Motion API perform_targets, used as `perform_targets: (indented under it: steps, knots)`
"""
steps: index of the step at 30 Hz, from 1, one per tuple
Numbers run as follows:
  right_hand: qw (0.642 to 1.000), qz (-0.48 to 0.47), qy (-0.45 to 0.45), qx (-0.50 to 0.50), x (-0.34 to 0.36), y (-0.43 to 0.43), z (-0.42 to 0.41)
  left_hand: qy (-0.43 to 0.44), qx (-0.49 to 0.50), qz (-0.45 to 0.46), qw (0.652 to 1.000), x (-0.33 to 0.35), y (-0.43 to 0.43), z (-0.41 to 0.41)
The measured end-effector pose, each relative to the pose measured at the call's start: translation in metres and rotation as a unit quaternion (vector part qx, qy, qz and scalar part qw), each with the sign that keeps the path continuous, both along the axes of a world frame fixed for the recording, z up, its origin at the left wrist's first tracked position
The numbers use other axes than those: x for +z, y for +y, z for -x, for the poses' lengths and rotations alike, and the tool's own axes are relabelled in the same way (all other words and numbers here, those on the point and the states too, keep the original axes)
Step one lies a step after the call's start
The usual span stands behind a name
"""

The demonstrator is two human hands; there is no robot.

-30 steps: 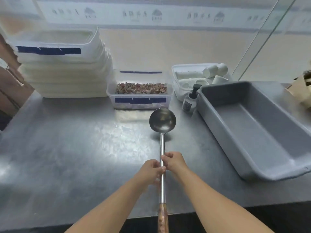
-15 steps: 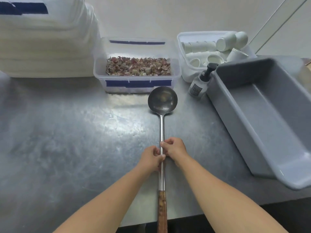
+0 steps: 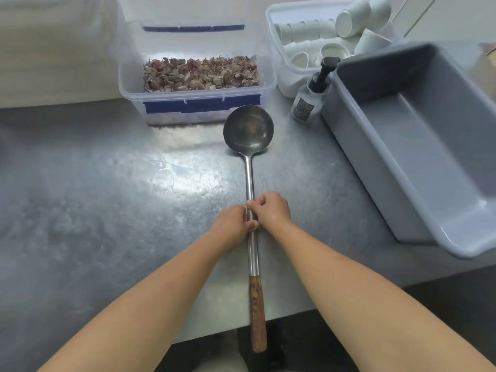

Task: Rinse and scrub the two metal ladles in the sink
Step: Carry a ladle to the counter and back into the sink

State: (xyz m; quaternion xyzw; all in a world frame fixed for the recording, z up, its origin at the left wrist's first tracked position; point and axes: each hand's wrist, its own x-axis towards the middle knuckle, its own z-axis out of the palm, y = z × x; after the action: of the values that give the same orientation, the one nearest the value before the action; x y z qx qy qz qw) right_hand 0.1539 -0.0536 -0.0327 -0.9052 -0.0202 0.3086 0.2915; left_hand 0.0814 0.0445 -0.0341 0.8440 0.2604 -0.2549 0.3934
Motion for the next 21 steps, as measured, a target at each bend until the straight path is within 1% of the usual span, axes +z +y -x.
perform_targets:
  steps: [2,5,8,10,13,15,18,21]
  knots:
    - [1.000,-0.004,0.013,-0.025,0.005,-0.010,0.005,0.004,-0.026,-0.043,0.999,0.006,0.000,-0.004]
    - [0.998,-0.003,0.003,-0.062,0.022,-0.047,0.016,-0.021,-0.077,-0.108,0.991,0.028,-0.010,-0.013]
    - [0.996,0.024,-0.016,-0.086,0.047,-0.106,0.031,-0.055,-0.176,-0.128,0.975,0.057,-0.047,-0.023]
    - [0.993,0.044,-0.036,-0.104,0.064,-0.154,0.046,-0.072,-0.260,-0.127,0.954,0.075,-0.087,-0.027]
    - [0.980,0.062,-0.062,-0.178,0.086,-0.238,0.085,-0.096,-0.376,-0.116,0.914,0.100,-0.170,-0.027]
    - [0.964,0.071,-0.080,-0.243,0.097,-0.296,0.118,-0.124,-0.440,-0.113,0.882,0.114,-0.232,-0.022]
    - [0.927,0.073,-0.110,-0.351,0.114,-0.390,0.191,-0.183,-0.530,-0.107,0.821,0.133,-0.339,0.011]
    - [0.887,0.098,-0.124,-0.434,0.130,-0.479,0.283,-0.227,-0.601,-0.086,0.761,0.142,-0.444,0.075]
